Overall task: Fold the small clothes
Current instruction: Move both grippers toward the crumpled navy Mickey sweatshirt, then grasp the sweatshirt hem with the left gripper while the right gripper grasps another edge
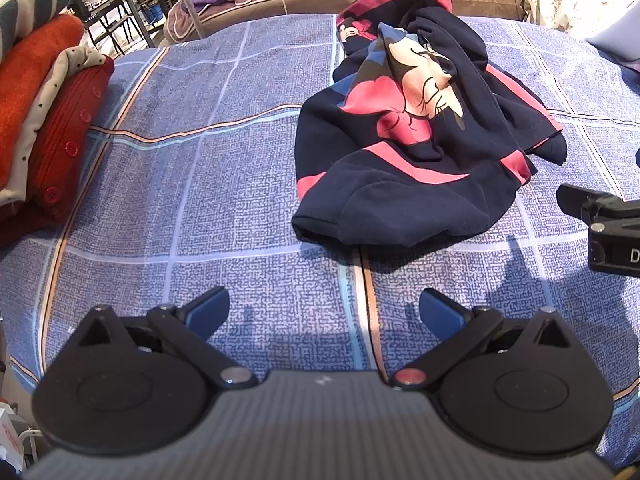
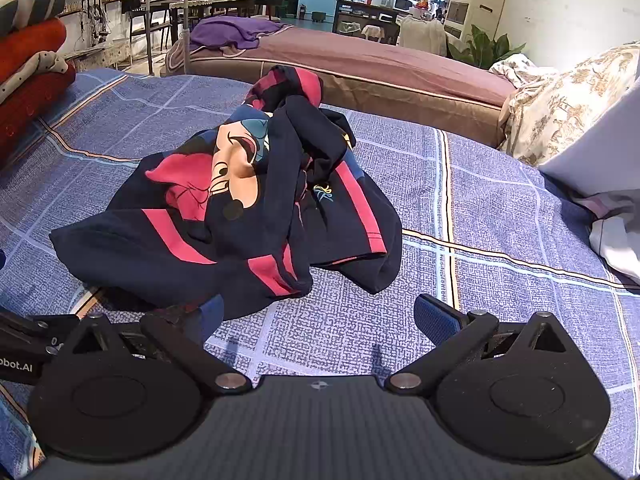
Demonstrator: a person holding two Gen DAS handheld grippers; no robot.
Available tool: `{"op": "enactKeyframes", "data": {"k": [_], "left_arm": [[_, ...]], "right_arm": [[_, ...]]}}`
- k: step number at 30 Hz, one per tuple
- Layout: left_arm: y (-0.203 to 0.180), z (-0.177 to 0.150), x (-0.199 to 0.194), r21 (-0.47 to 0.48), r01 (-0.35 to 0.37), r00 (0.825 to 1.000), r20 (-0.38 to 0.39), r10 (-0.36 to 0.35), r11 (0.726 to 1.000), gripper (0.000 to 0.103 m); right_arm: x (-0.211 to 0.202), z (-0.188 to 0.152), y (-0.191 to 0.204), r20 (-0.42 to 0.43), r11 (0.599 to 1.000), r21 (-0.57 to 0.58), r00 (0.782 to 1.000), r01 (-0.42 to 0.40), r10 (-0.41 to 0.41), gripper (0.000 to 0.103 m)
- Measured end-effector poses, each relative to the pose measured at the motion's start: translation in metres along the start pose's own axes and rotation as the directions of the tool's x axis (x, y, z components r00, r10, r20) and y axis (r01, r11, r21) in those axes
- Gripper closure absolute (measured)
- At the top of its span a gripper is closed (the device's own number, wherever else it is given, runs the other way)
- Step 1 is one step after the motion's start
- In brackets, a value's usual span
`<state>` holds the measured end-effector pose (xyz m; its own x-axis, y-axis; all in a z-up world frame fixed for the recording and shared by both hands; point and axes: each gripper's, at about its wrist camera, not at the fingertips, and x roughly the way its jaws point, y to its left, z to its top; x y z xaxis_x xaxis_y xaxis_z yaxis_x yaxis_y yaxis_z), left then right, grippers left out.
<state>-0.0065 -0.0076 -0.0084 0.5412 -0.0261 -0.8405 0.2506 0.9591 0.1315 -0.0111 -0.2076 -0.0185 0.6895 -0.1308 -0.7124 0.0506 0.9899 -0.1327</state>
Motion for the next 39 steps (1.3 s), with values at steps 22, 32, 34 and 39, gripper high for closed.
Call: {"op": "enactKeyframes", "data": {"k": [22,32,34,39], "left_arm": [[-0.007,-0.004,0.002,0.059,-0.022,1.000,0.010,0.021,0.998,0.000],[-0.011,-0.005,0.003,0.065,-0.019,1.000,0.012,0.018,0.998,0.000],[-0.011,-0.005,0.003,0.066,-0.018,1.000,0.010,0.017,0.998,0.000],[-0.010,-0.006,0.003,0.066,-0.019,1.000,0.008,0.019,0.998,0.000]], "right_arm": [[0.001,-0.006,-0.002,-0.018,0.999,0.029,0.999,-0.028,0.028,0.000],[0.001,-0.007,-0.002,-0.018,0.999,0.032,0.999,-0.028,0.028,0.000],[0.001,-0.007,-0.002,-0.018,0.999,0.033,0.999,-0.026,0.027,0.000],[0.001,-0.008,-0.002,-0.018,0.999,0.034,0.999,-0.026,0.027,0.000]]}}
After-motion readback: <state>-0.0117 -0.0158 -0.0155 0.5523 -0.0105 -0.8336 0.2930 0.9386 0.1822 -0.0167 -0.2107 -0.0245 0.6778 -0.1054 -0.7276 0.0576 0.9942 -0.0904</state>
